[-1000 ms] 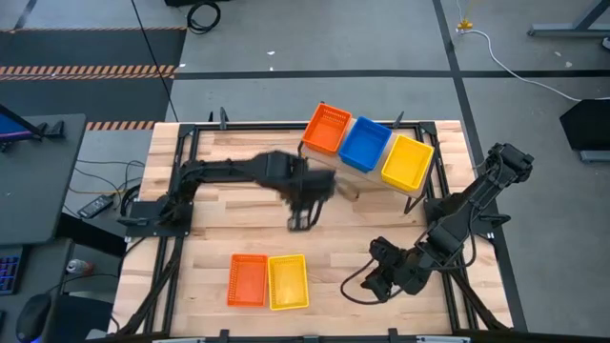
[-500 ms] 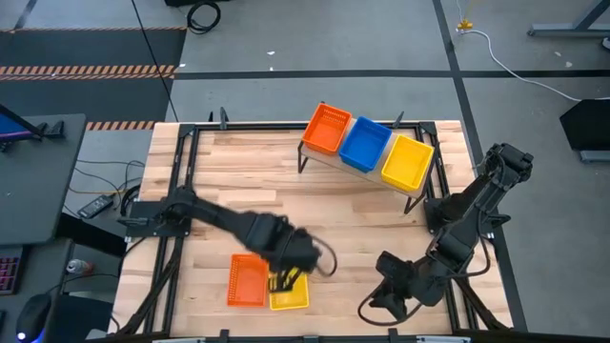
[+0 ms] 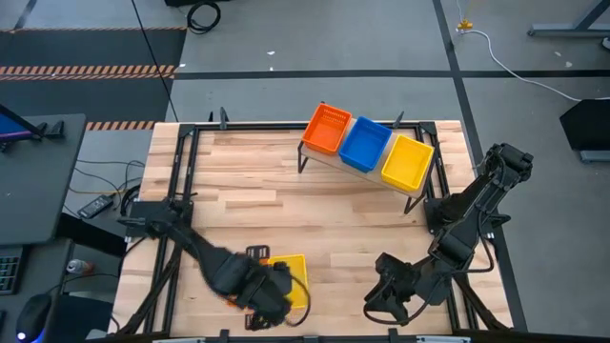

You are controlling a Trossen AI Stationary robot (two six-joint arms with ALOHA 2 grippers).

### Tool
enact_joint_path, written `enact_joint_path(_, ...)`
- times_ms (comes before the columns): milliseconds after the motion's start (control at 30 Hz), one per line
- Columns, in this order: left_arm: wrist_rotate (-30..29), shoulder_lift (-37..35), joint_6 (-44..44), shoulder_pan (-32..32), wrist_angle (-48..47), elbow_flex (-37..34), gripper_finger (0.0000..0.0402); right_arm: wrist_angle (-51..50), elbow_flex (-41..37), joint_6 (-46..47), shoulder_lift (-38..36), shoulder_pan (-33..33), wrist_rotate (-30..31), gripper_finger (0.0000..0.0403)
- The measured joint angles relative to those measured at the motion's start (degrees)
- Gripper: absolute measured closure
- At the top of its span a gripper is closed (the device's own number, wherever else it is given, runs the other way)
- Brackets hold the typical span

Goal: Stack baskets on shelf by color
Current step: Stack the yellow basket on the yellow basket on the shelf

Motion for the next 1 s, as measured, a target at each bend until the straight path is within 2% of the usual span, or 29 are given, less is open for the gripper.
enact_joint_path(167, -3.7, -2.4, -8.1, -5.9, 0.0, 0.0, 0.0258, 0.3, 0.0, 0.3, 0.0, 0.0, 0.8, 0.0249)
enact_joint_path(267, -9.6, -4.5, -14.1, -9.8, 0.0, 0.0, 0.0259, 0.7, 0.0, 0.1, 0.0, -0.1, 2.7, 0.0249)
enact_joint_path(333, -12.4, -6.2, -18.4, -12.0, 0.1, -1.7, 0.026, 0.7, 0.0, -0.5, 0.0, -0.5, 3.5, 0.0249)
enact_joint_path(400, -12.8, -8.6, -21.5, -13.1, 0.0, -4.7, 0.026, 0.7, 0.0, -1.6, 0.0, -1.2, 3.4, 0.0249)
enact_joint_path(567, -13.1, -14.9, -25.9, -14.2, 3.0, -17.9, 0.026, 0.9, 0.0, -3.4, 0.0, -3.7, 1.3, 0.0249)
enact_joint_path(700, -11.5, -22.2, -26.4, -14.2, 15.6, -32.6, 0.0262, 2.1, 0.0, -2.9, 0.0, -5.7, -1.4, 0.0249)
enact_joint_path(833, -5.8, -26.8, -25.2, -13.1, 29.0, -46.8, 0.0271, 4.8, 0.0, -2.5, 0.0, -6.6, -1.9, 0.0249)
enact_joint_path(1000, -1.6, -28.7, -21.6, -12.0, 36.0, -55.6, 0.0278, 5.3, 0.0, -1.1, 0.0, -6.7, -2.0, 0.0249)
